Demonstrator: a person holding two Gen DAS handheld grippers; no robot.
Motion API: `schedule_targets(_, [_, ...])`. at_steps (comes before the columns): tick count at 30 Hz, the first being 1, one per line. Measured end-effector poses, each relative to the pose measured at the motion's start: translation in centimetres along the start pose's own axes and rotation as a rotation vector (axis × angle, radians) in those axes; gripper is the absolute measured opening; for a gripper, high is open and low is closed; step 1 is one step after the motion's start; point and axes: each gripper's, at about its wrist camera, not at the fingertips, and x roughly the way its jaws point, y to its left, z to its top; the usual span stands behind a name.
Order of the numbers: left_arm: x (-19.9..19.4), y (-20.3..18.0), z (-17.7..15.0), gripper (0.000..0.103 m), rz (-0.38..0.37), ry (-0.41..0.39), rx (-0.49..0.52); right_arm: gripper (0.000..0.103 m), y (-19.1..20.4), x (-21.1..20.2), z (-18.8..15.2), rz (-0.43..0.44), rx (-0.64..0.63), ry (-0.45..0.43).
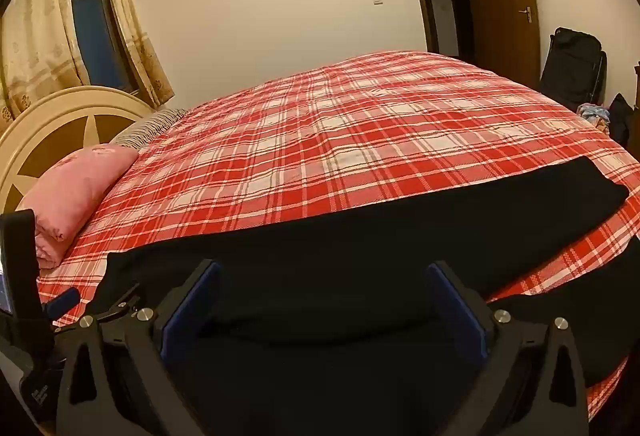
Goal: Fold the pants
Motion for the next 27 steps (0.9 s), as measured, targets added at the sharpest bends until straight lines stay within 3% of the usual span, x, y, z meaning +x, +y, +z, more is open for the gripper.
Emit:
schedule_targets(4, [0.2,0.0,-0.2,0.103,-0.030,0.006,-0.003,0.102,0.3,0.0,-0.2,-0.005,-0.004,0.009])
schedule_targets(10, [0.2,0.0,-0.6,0.103,0.000,0.005,0.015,0.102,0.0,0.0,0.3,-0.007,-0.006,0.019])
schedule_targets(27, [0.5,0.0,-0.4,0.100,-0.009,0.032,0.018,0.102,-0.1,0.2,0.1,-0.005,0.001,0.026])
